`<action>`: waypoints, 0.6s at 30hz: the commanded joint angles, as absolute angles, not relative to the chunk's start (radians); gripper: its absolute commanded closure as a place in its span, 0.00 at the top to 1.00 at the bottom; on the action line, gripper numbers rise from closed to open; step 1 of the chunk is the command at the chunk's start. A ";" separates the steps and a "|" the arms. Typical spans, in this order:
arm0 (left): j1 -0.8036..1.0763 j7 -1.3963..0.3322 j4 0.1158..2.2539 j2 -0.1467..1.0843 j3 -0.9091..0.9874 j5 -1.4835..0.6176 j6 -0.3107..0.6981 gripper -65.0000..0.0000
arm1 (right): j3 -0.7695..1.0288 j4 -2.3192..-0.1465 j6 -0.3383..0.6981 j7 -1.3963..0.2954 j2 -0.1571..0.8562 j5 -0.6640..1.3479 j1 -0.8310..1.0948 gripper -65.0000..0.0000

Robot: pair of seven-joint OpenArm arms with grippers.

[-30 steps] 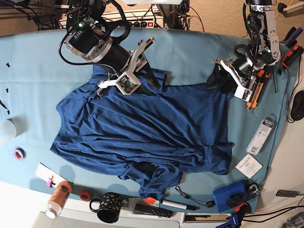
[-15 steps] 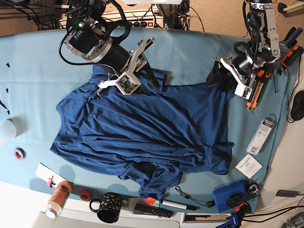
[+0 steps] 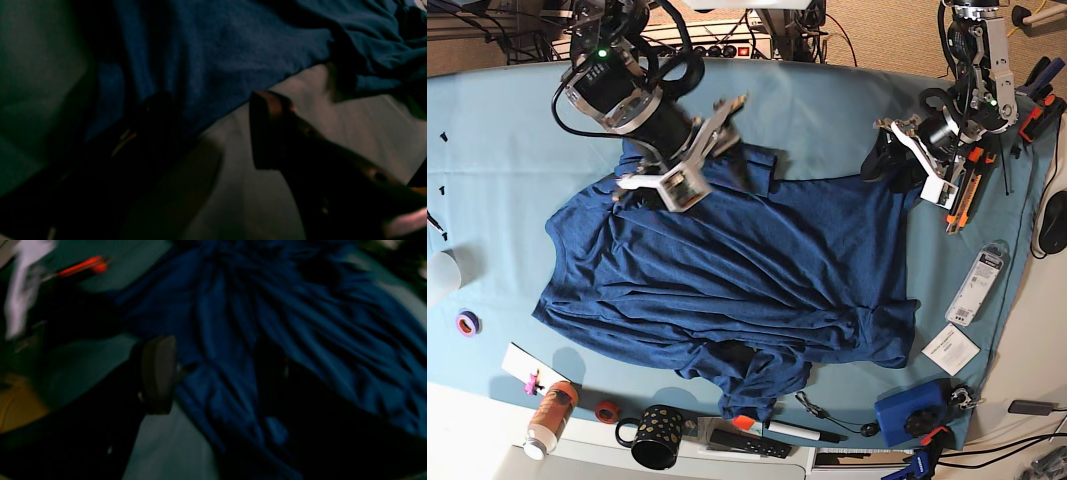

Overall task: Layout the t-shirt on the table in an organized manner, then fold the t-shirt properly
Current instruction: 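Move the right gripper over the shirt's shoulder and grasp the fabric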

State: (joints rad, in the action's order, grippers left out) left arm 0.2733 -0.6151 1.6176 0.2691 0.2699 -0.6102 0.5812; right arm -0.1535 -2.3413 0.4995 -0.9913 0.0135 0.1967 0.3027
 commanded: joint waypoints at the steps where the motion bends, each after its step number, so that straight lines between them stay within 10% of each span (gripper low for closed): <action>1: 0.286 -0.672 1.620 0.277 0.271 -0.580 0.577 0.56 | -0.155 -2.356 0.499 -0.957 0.011 0.194 0.295 0.56; 18: 0.285 -0.703 1.620 0.276 0.271 -0.820 0.698 0.56 | -0.078 -2.356 0.265 -0.925 0.012 -0.142 0.220 0.55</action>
